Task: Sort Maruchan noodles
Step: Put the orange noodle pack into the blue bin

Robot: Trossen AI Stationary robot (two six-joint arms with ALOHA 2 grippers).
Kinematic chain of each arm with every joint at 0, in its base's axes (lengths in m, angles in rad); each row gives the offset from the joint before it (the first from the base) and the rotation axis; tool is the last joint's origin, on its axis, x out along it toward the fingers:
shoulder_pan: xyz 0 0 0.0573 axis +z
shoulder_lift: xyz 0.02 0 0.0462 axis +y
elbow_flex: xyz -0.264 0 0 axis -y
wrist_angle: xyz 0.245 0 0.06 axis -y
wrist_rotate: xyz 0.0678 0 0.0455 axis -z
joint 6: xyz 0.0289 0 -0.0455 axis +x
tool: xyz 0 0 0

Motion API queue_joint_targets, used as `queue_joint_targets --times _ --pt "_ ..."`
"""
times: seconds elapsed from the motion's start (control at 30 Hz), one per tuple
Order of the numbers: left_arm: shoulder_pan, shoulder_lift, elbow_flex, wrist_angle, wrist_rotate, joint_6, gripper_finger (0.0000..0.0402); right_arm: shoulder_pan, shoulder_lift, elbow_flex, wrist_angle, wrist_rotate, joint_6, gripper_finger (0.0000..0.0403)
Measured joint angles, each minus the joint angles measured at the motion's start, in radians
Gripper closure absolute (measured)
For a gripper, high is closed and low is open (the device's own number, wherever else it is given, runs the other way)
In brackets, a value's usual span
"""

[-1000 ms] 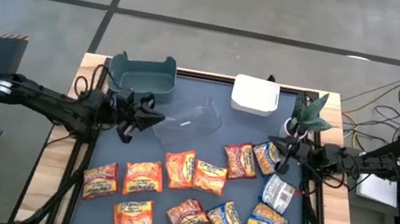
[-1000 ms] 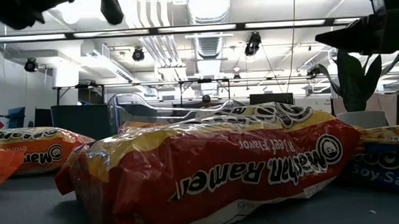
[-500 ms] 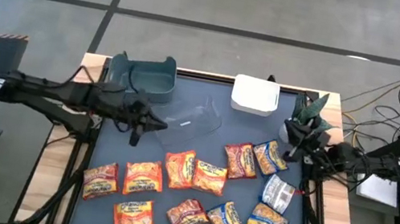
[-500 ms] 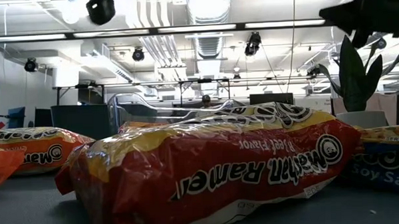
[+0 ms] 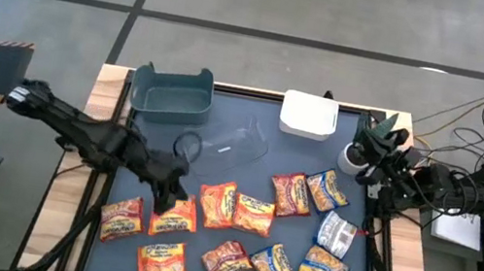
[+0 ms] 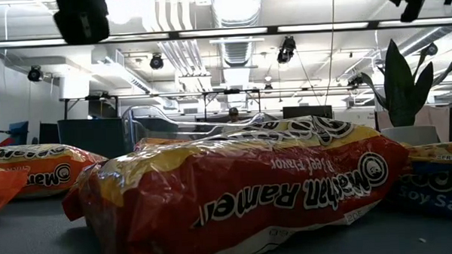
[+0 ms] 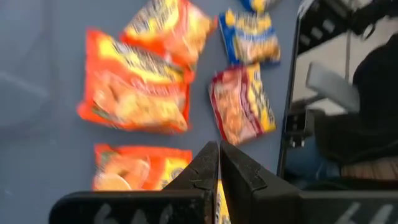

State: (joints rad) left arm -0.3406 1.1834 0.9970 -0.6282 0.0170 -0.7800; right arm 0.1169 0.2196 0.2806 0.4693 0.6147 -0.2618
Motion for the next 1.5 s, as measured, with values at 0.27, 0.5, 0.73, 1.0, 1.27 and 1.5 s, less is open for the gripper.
queue_joint_targets --times 0.27,0.5,0.73,1.0,1.27,1.5 --pt "-0.11 0.154 0.0 0.009 0.0 -0.051 0.0402 0.0 0.025 0.084 -0.009 -0.001 -0.019 0.0394" --pt "-0.111 0.269 0.0 0.051 0.058 -0.079 0.0377 0.0 0.025 0.114 -0.028 -0.002 -0.073 0.0394" --pt "-0.111 0.349 0.017 0.06 0.074 -0.06 0.0317 0.0 0.029 0.109 -0.042 -0.002 -0.055 0.0394" --pt "-0.134 0.494 0.189 -0.072 0.016 -0.015 0.0319 0.0 0.026 0.109 -0.047 -0.021 -0.018 0.0394" --pt "-0.184 0.652 0.377 -0.344 -0.013 0.002 0.0298 0.0 0.03 0.098 -0.08 -0.021 -0.022 0.0394" --pt "-0.204 0.709 0.41 -0.392 -0.063 0.028 0.0225 0.0 0.038 0.075 -0.071 -0.024 0.001 0.0394"
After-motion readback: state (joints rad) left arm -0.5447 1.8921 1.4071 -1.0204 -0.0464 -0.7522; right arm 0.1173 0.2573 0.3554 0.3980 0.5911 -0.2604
